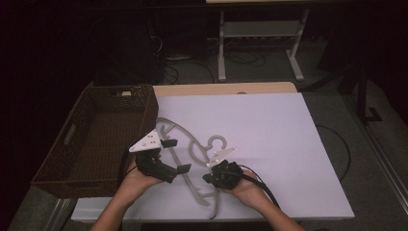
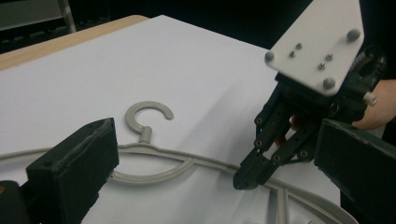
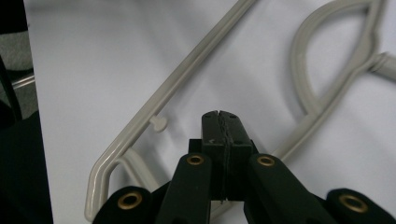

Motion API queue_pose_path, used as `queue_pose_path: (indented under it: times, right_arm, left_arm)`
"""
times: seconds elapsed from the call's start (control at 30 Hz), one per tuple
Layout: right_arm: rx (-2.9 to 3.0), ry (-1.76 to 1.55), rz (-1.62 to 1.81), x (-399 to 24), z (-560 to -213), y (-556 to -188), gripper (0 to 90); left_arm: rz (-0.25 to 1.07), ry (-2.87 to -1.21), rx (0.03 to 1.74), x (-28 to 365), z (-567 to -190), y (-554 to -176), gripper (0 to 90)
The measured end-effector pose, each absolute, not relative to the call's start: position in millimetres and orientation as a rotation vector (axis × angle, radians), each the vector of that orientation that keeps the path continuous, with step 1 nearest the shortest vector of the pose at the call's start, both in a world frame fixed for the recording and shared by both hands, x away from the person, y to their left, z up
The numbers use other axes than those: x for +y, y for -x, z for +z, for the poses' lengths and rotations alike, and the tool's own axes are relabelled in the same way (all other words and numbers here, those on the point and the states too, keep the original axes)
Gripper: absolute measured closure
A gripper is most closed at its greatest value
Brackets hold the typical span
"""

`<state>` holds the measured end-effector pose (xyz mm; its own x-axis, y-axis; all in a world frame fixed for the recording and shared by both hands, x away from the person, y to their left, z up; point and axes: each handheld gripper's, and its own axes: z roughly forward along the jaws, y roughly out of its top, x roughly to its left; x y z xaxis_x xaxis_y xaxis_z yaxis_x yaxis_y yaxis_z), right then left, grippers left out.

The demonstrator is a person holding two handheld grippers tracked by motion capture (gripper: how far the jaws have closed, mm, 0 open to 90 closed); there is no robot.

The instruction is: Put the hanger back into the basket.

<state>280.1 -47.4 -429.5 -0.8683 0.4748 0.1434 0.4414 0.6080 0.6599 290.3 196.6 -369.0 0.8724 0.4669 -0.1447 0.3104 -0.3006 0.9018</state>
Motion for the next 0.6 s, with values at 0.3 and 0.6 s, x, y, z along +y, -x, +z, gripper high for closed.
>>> queue_pose_path:
  times: [0.3,0.6]
  right_arm:
    - [2.802,-0.747,0.996,-44.4,-439.7,-280.6,89.4]
    - [2.773,-0.769,0.936,-52.4,-437.9,-283.9,89.5]
  left_arm:
    - [0.164,-1.906,0.581,196.3,-370.5,-290.7,0.0]
    - [0.162,-1.910,0.579,196.1,-370.9,-289.9,0.0]
